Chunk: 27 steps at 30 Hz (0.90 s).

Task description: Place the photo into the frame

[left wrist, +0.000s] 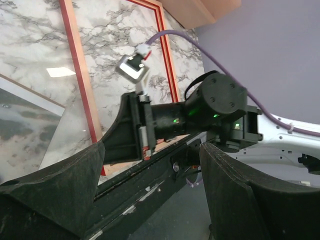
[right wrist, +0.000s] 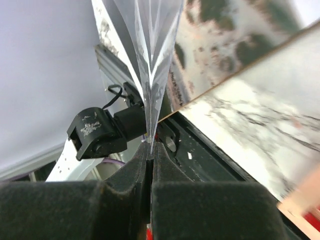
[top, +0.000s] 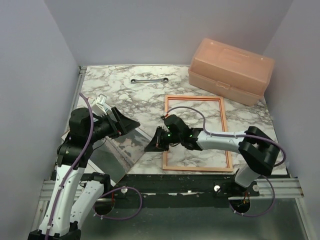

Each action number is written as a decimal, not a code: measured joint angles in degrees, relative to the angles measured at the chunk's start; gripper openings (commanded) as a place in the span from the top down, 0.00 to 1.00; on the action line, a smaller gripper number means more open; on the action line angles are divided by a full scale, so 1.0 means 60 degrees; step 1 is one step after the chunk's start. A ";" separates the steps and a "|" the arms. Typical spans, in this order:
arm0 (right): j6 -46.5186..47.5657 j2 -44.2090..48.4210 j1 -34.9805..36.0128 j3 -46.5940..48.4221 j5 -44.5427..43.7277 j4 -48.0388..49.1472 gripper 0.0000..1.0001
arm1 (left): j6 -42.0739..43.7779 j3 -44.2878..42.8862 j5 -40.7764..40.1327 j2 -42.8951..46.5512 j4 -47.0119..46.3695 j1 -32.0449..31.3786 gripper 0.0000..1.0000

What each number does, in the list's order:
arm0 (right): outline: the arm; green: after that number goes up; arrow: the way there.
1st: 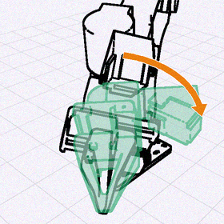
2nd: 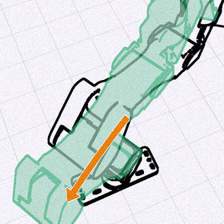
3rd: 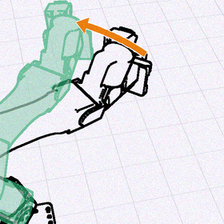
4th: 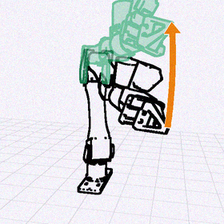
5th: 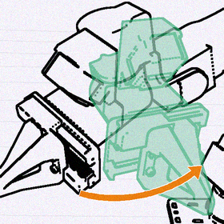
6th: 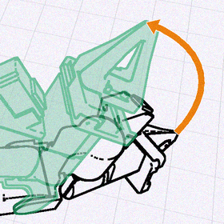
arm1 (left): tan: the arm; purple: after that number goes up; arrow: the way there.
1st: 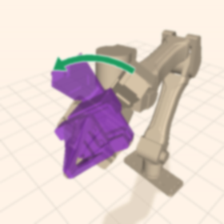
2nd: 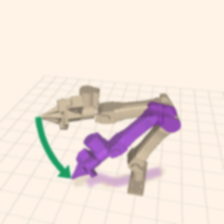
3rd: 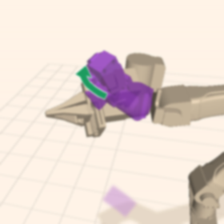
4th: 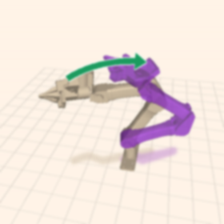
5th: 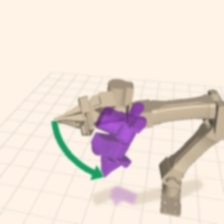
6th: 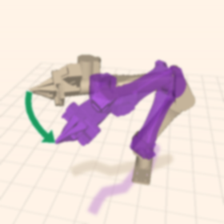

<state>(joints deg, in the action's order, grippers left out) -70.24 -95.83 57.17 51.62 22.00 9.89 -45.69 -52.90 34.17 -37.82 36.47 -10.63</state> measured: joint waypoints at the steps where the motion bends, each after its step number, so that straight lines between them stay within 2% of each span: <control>1: 0.0131 0.0255 -0.0142 -0.0098 -0.0066 -0.0229 0.99 | 0.0000 0.0058 0.0000 -0.0015 -0.0036 0.0000 0.22; 9: 0.1035 0.2248 -0.1096 -0.1016 -0.0729 -0.2361 0.99 | -0.0047 0.0630 0.0069 -0.0157 -0.0401 0.0000 0.22; 12: 0.1268 0.3217 -0.1337 -0.1577 -0.0962 -0.3053 0.95 | -0.0051 0.0761 0.0073 -0.0248 -0.0532 0.0000 0.22; 13: 0.1304 0.3486 -0.1370 -0.1716 -0.1035 -0.3257 0.91 | -0.0058 0.0856 0.0073 -0.0266 -0.0586 0.0000 0.22; 14: 0.1341 0.3796 -0.1381 -0.1883 -0.1107 -0.3442 0.81 | -0.0073 0.0914 0.0073 -0.0270 -0.0612 0.0000 0.22; 15: 0.1402 0.4146 -0.1388 -0.2065 -0.1202 -0.3687 0.61 | -0.0087 0.1013 0.0069 -0.0273 -0.0641 0.0000 0.22; 17: 0.1421 0.4663 -0.1388 -0.2291 -0.1381 -0.4073 0.34 | -0.0127 0.1177 0.0066 -0.0284 -0.0659 0.0000 0.22; 19: 0.1632 0.5104 -0.1388 -0.2422 -0.1650 -0.4612 0.19 | -0.0149 0.1311 0.0058 -0.0306 -0.0678 0.0000 0.22; 21: 0.1858 0.5297 -0.1388 -0.2437 -0.1982 -0.5111 0.10 | -0.0157 0.1472 -0.0018 -0.0339 -0.0663 0.0000 0.22; 27: 0.2758 0.5093 -0.1424 -0.2175 -0.3330 -0.6783 0.07 | -0.0149 0.1719 -0.0590 -0.0441 -0.0393 0.0000 0.22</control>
<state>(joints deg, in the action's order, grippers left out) -53.69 -65.28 48.62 38.57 2.02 -30.81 -46.59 -42.59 30.63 -40.47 34.11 -10.63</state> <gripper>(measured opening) 0.923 0.781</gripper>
